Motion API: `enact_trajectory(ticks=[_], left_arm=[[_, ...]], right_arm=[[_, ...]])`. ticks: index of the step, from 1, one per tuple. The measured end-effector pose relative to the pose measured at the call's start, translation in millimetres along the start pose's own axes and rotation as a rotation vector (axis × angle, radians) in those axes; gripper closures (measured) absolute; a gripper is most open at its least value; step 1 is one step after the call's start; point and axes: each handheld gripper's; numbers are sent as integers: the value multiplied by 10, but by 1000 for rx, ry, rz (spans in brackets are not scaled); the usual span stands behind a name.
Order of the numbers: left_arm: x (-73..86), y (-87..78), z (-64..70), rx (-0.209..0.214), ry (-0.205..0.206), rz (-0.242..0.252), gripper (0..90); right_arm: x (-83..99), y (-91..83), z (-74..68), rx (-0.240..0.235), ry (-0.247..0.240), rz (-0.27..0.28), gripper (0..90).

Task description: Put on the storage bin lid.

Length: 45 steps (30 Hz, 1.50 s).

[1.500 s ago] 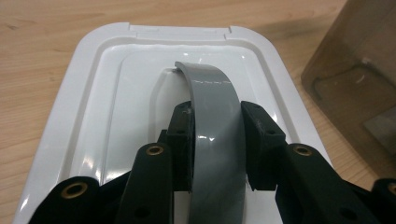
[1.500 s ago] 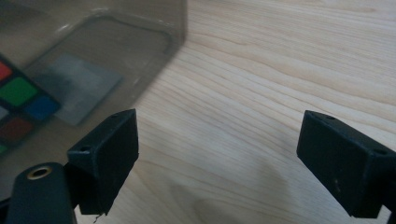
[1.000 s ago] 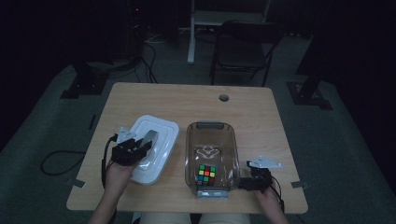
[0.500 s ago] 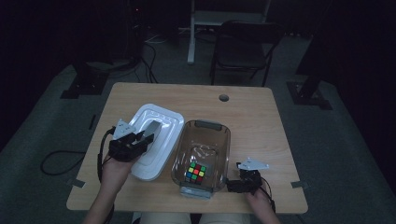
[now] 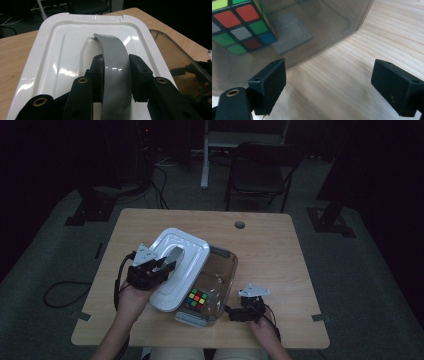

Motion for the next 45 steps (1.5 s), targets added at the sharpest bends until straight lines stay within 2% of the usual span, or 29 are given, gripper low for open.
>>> enact_trajectory(ticks=[3, 6, 11, 17, 23, 31, 35, 39, 45], left_arm=[[-21, 53, 32, 8, 4, -4, 684], [-37, 117, 62, 17, 5, -10, 684], [-56, 220, 125, 33, 16, -24, 684], [-64, 425, 290, 63, 18, -55, 684], [-86, 515, 400, 82, 23, -65, 683], [-110, 558, 521, 93, 39, -74, 682], [-102, 568, 545, 95, 24, -67, 681], [-69, 551, 578, 104, 30, -63, 679], [-34, 531, 609, 85, 28, -51, 678]], right_arm=[[-63, 82, -51, -10, -2, 0, 127], [-113, 147, -129, -41, -15, 6, 126], [-134, 168, -211, -36, -41, 4, 125], [-89, 88, -108, -7, -19, 9, 126], [-84, 12, -9, 14, 12, 28, 126], [-93, -14, 18, 21, 18, 35, 125], [-94, -16, 17, 18, 19, 35, 125], [-91, -18, 21, 17, 19, 35, 126], [-81, -25, 33, 19, 20, 33, 125]])
Point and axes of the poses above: each handheld gripper's, and its own axes: y roughly forward along the jaws, x roughly out of its underside, z roughly to its right, and after that the axes turned 3 degrees about y, right-handed
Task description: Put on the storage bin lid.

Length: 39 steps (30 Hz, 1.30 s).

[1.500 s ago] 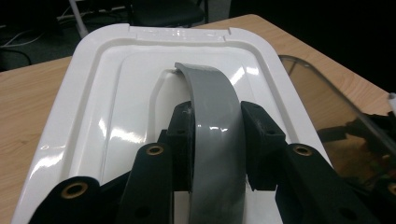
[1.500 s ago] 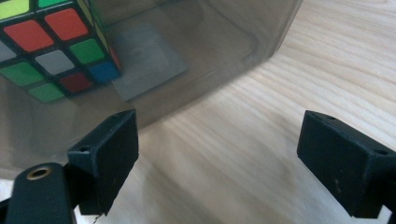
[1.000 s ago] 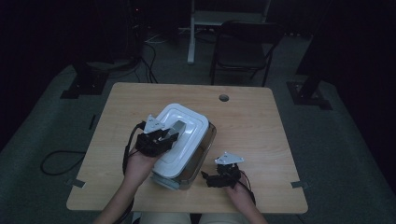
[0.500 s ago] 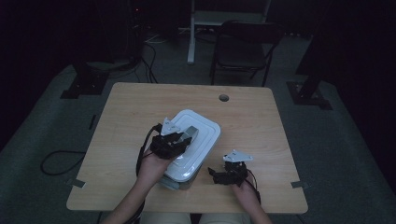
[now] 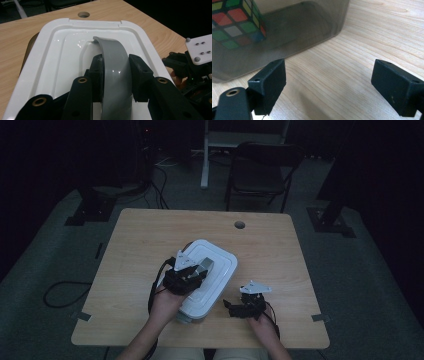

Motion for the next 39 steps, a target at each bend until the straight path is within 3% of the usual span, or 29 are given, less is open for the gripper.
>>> enact_trajectory(ticks=[6, 12, 14, 19, 26, 28, 30, 32, 36, 39], left_arm=[[19, -17, 17, -27, 4, 5, 677], [45, -57, -57, -66, -32, 11, 674], [59, -21, -55, -50, -18, -19, 667], [72, -3, -57, -73, -13, -13, 660], [30, -143, -179, -38, -16, -6, 392], [31, -209, -245, -26, 2, -10, 297], [39, -285, -315, -45, -6, 3, 263], [52, -347, -405, -35, -22, 7, 190], [99, -425, -544, -56, -41, 20, 190], [217, -507, -773, -96, -72, 12, 118]], right_arm=[[4, 5, 10, -2, 1, -2, 126], [2, 6, 14, -4, 0, -4, 126], [3, 9, 16, -3, -2, -4, 126], [9, 20, 18, -3, 2, -10, 125], [-6, -5, 30, -4, 3, -1, 125], [-12, -17, 30, 0, -1, 1, 125], [-11, -30, 32, 1, 2, 2, 125], [0, -41, 43, 6, 3, 2, 125], [25, -53, 69, 6, 17, 3, 126], [58, -51, 114, 10, 23, -6, 126]])
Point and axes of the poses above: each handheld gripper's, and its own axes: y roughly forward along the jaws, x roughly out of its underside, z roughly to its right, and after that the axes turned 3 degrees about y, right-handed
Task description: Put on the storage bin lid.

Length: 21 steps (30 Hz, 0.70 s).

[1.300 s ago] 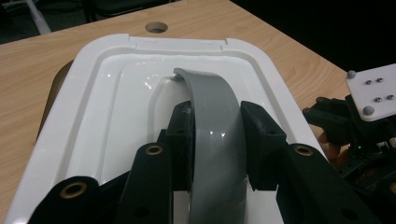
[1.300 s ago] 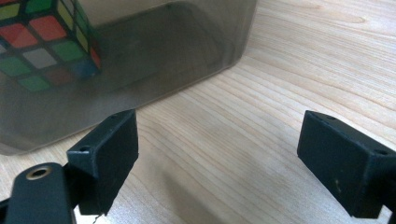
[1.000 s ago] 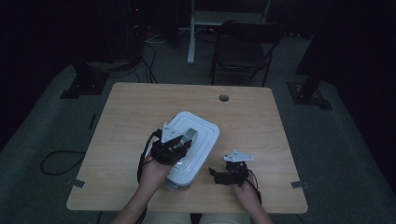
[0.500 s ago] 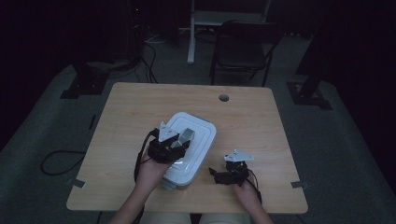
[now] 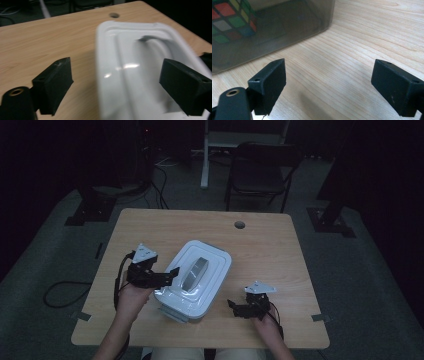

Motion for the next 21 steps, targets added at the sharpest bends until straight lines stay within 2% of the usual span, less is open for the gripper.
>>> enact_trajectory(ticks=[1, 3, 4, 8, 11, 14, 18, 19, 21], left_arm=[[26, -12, -53, -9, -14, 5, 110], [26, -12, -53, -9, -14, 5, 105], [102, -41, -199, -33, -49, 8, 13], [192, -20, -318, -75, -62, 3, 10], [268, 46, -411, -104, -66, 13, 10], [357, 143, -514, -127, -89, 15, 11], [517, 333, -618, -144, -92, -46, 10], [561, 381, -635, -147, -84, -54, 10], [639, 456, -675, -149, -98, -68, 10]], right_arm=[[2, 1, 9, 2, -1, 3, 126], [3, -2, 13, 2, 1, 1, 126], [5, -11, 17, 5, 2, 4, 125], [13, -14, 35, 11, 1, 4, 125], [15, -21, 46, 14, 3, 4, 125], [8, -33, 55, 20, 4, 10, 125], [5, -63, 55, 22, 8, 17, 125], [7, -67, 56, 22, 9, 21, 125], [9, -73, 61, 21, 13, 24, 125]])
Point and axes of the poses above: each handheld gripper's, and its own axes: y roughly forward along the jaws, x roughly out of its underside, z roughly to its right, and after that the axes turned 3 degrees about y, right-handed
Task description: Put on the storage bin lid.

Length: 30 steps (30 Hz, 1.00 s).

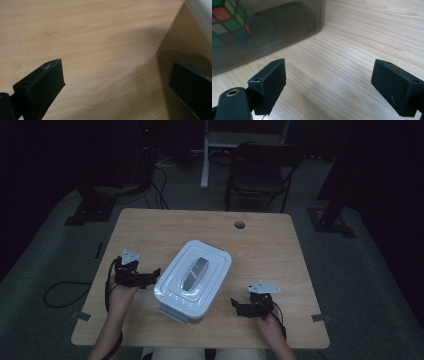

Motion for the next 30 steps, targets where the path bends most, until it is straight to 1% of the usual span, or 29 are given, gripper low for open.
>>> enact_trajectory(ticks=[2, 3, 5, 6, 7, 11, 12, 13, 16, 18, 21, 23, 24, 25, 27, 30], left_arm=[[59, 75, -27, -6, -8, -17, 10], [87, 103, -36, -7, -20, -13, 10], [110, 133, -40, -11, -18, -22, 10], [145, 187, -27, -18, -5, -40, 10], [162, 218, -15, -17, -4, -51, 10], [214, 311, 72, 8, 9, -70, 10], [214, 311, 72, 8, 9, -70, 10], [223, 329, 131, 26, 21, -72, 10], [230, 312, 185, 20, 31, -68, 11], [242, 302, 208, 20, 27, -66, 12], [272, 291, 256, 37, 16, -73, 11], [292, 287, 313, 48, 19, -80, 11], [298, 281, 345, 52, 31, -82, 11], [298, 281, 345, 52, 31, -82, 11], [309, 254, 453, 77, 52, -78, 11], [307, 231, 548, 91, 71, -77, 11]], right_arm=[[-2, 1, 2, 2, 1, 1, 125], [-5, 3, 2, -1, 2, 0, 125], [-7, 5, -1, -1, 3, 0, 125], [-8, 8, -6, 1, 1, -1, 125], [-8, 15, -15, 1, 1, -1, 125], [-11, 44, -42, -2, 3, 2, 126], [-12, 52, -52, 0, -1, 3, 126], [-15, 59, -64, -2, 3, 6, 126], [-23, 68, -92, -3, 8, 16, 128], [-30, 75, -115, -5, 7, 20, 128], [-34, 94, -144, 3, 6, 24, 128], [-36, 100, -159, 3, 3, 26, 128], [-37, 100, -162, 7, -1, 28, 128], [-37, 100, -162, 7, -1, 28, 128], [-40, 81, -156, 9, 2, 32, 128], [-44, 57, -134, 13, 5, 40, 128]])
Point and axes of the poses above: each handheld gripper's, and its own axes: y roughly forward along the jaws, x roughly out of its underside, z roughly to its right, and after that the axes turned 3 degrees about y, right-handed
